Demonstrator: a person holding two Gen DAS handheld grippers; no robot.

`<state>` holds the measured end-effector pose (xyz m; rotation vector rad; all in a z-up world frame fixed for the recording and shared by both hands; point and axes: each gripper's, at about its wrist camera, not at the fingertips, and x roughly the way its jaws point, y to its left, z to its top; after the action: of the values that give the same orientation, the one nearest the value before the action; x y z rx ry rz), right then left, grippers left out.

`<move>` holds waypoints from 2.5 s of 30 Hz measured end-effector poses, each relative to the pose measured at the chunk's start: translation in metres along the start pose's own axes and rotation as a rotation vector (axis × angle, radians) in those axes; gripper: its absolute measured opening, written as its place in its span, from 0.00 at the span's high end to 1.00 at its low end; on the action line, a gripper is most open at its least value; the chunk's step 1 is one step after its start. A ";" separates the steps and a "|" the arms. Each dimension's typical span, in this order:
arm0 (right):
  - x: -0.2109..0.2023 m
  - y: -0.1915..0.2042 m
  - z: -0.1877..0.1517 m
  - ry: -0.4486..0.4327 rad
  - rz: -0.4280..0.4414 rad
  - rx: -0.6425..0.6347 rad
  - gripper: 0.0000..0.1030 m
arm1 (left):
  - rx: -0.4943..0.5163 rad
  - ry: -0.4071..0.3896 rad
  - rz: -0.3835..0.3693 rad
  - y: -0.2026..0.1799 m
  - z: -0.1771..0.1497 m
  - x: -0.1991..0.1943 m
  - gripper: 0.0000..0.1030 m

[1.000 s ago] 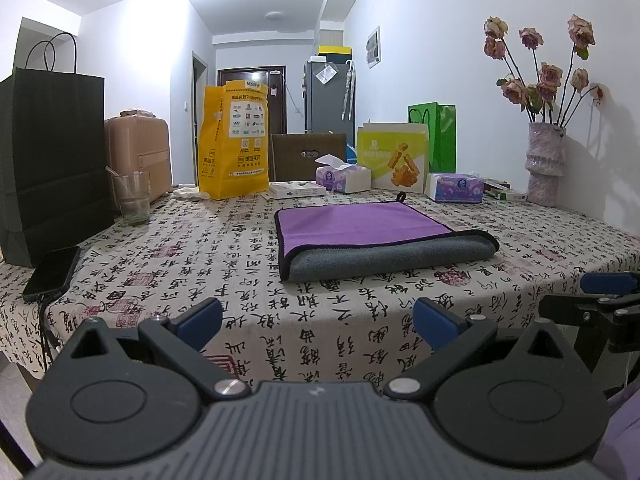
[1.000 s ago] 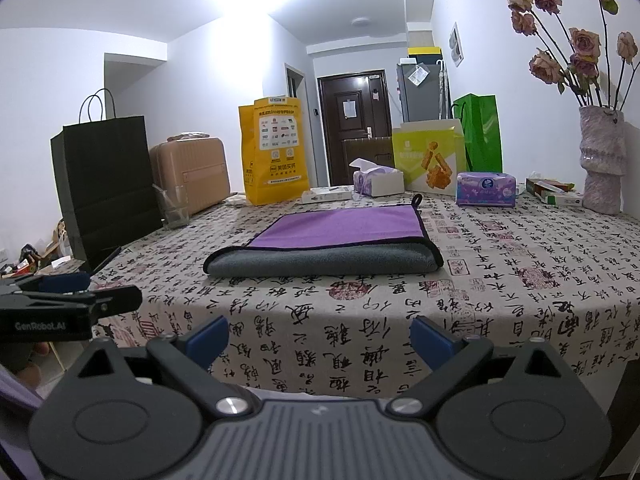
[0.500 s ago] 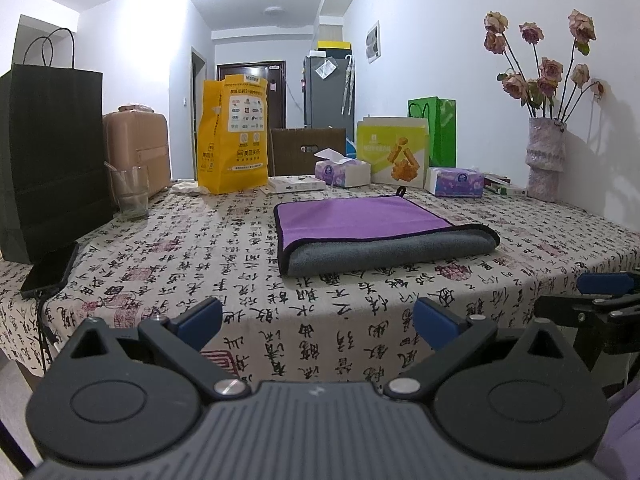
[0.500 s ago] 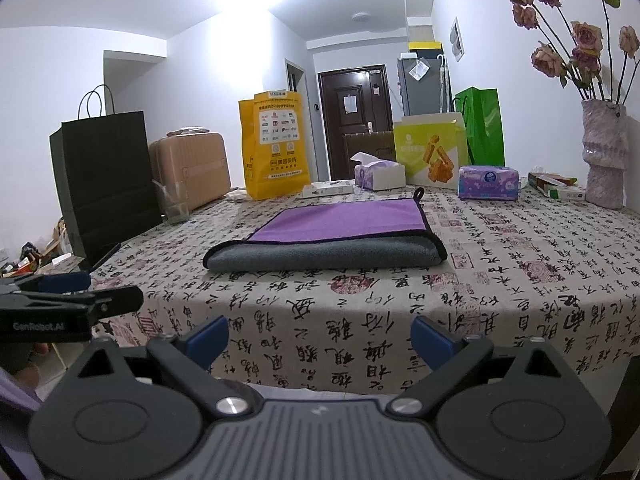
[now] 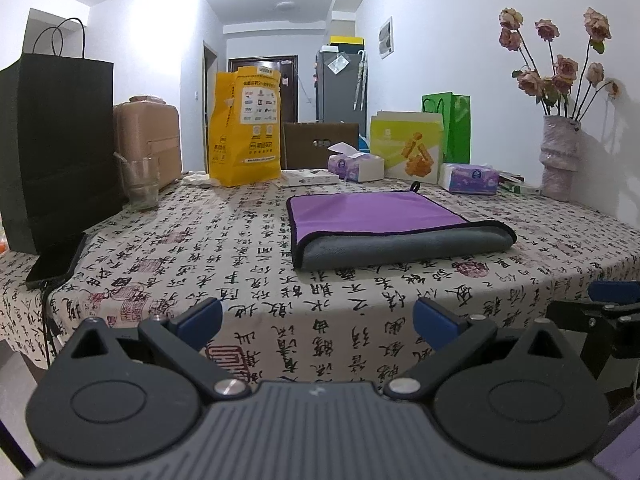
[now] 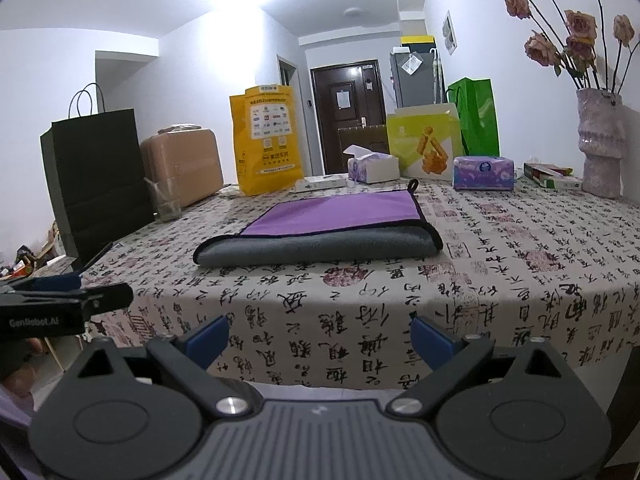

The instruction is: Fold towel

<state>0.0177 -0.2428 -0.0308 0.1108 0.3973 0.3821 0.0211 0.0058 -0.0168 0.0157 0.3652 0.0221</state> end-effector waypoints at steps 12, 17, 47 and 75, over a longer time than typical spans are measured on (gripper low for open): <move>0.012 -0.012 0.000 -0.012 -0.020 0.039 0.05 | 0.001 0.015 0.029 0.000 0.003 0.017 0.00; 0.021 -0.021 0.008 -0.026 -0.029 0.066 0.05 | 0.006 0.025 0.027 -0.005 0.008 0.028 0.00; 0.099 -0.070 0.043 0.009 -0.090 0.151 0.05 | 0.033 0.131 -0.002 -0.015 0.047 0.133 0.00; 0.169 -0.096 0.071 0.084 -0.093 0.061 0.44 | -0.047 0.259 -0.130 0.012 0.058 0.190 0.47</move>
<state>0.2227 -0.2691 -0.0429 0.1358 0.4960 0.2836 0.2185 0.0221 -0.0303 -0.0578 0.6237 -0.0964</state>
